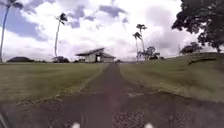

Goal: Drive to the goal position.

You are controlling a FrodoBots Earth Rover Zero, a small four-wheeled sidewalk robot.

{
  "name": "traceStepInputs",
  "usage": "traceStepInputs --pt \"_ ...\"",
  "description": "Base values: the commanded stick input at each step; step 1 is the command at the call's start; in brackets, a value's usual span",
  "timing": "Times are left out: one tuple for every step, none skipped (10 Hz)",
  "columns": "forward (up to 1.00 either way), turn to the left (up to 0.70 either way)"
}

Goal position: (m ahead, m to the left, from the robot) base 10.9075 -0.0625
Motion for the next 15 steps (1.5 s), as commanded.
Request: traceStepInputs --pt "0.7 0.0" --pt "0.7 0.0" --pt "0.7 0.0" --pt "0.7 0.0" --pt "0.7 0.0" --pt "0.7 0.0" --pt "0.7 0.0" --pt "0.7 0.0" --pt "0.7 0.0" --pt "0.7 0.0" --pt "0.7 0.0" --pt "0.7 0.0" --pt "0.7 0.0" --pt "0.7 0.0" --pt "0.7 0.0"
